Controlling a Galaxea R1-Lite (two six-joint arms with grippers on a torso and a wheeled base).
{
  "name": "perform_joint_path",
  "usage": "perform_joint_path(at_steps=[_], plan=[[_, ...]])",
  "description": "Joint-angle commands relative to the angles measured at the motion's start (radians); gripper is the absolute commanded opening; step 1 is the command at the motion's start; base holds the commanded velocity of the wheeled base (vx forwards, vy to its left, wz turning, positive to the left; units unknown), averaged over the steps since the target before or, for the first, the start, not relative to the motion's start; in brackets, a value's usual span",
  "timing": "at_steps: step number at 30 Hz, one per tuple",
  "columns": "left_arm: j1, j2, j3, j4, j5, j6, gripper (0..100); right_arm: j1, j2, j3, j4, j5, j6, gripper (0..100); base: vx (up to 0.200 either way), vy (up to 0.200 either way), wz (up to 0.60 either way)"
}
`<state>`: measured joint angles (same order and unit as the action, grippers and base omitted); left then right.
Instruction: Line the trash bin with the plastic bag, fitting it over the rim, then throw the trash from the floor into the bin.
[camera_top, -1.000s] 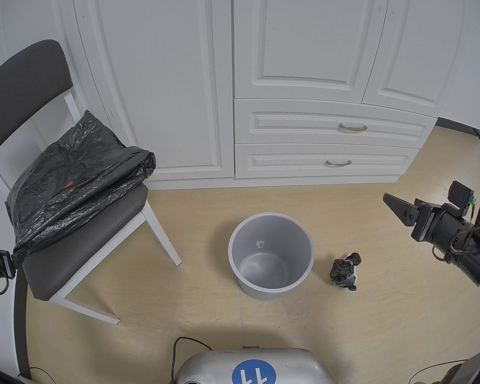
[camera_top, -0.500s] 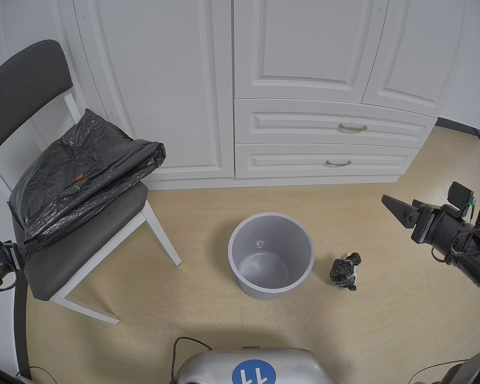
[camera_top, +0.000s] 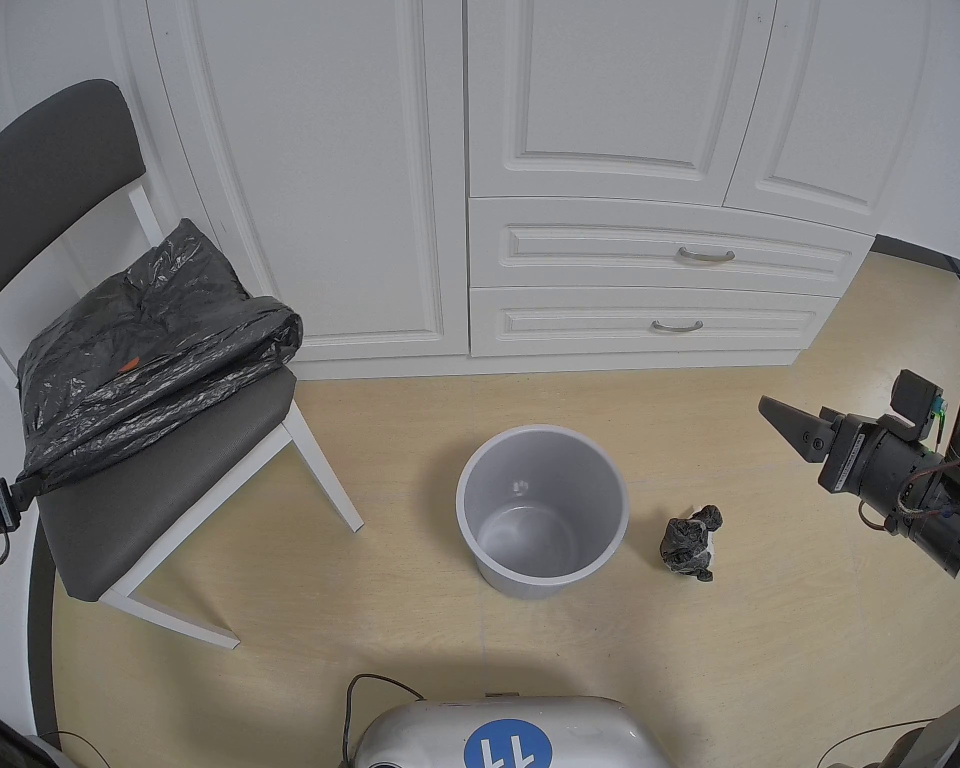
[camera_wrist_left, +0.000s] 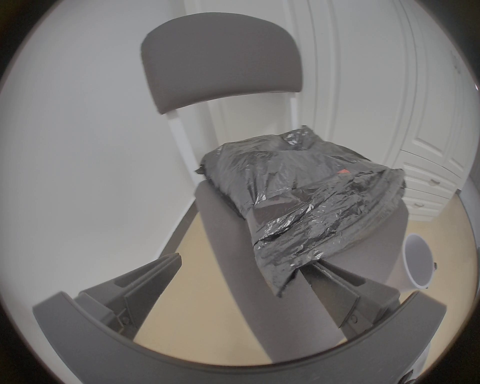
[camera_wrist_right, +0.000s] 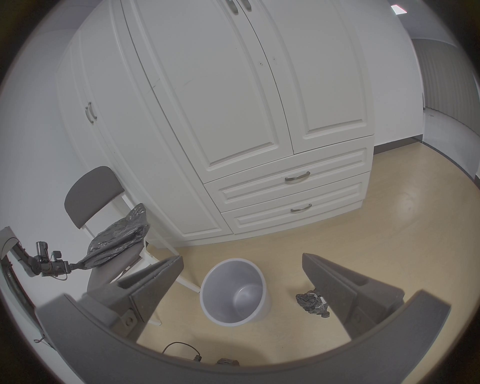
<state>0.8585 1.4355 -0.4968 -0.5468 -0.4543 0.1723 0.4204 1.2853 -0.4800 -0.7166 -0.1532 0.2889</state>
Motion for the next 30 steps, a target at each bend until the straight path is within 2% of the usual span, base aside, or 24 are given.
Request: perform_joint_path(at_steps=[1, 4, 5, 9, 11, 20, 23, 27, 30], plan=[[0.102, 0.057, -0.019, 0.001, -0.018, 0.039, 100, 0.012, 0.008, 0.004, 0.000, 0.000, 0.003, 100, 0.000, 0.000, 0.00], [0.122, 0.055, -0.008, 0.002, -0.072, 0.055, 100, 0.026, 0.006, 0.011, 0.000, 0.000, 0.003, 100, 0.000, 0.000, 0.00], [0.139, 0.034, 0.017, 0.011, -0.176, 0.056, 100, 0.031, 0.006, 0.012, 0.002, 0.000, 0.003, 100, 0.000, 0.000, 0.00], [0.141, -0.015, 0.040, 0.019, -0.311, 0.055, 100, 0.037, 0.006, 0.017, 0.000, 0.000, 0.004, 100, 0.000, 0.000, 0.00], [0.139, -0.018, 0.046, 0.019, -0.342, 0.055, 100, 0.038, 0.008, 0.015, 0.000, 0.000, 0.013, 100, 0.000, 0.000, 0.00], [0.077, 0.042, 0.023, 0.015, -0.342, 0.056, 100, 0.041, 0.009, 0.015, 0.006, 0.003, 0.021, 100, 0.000, 0.000, 0.00], [0.063, 0.082, 0.007, 0.002, -0.325, 0.056, 100, 0.041, 0.008, 0.017, 0.006, 0.003, 0.021, 100, 0.000, 0.000, 0.00], [0.053, 0.137, -0.020, -0.019, -0.258, 0.058, 100, 0.041, 0.009, 0.017, 0.002, 0.004, 0.022, 100, 0.000, 0.000, 0.00], [0.050, 0.152, -0.019, -0.042, -0.254, 0.058, 100, 0.041, 0.009, 0.017, 0.000, 0.004, 0.022, 100, 0.000, 0.000, 0.00]])
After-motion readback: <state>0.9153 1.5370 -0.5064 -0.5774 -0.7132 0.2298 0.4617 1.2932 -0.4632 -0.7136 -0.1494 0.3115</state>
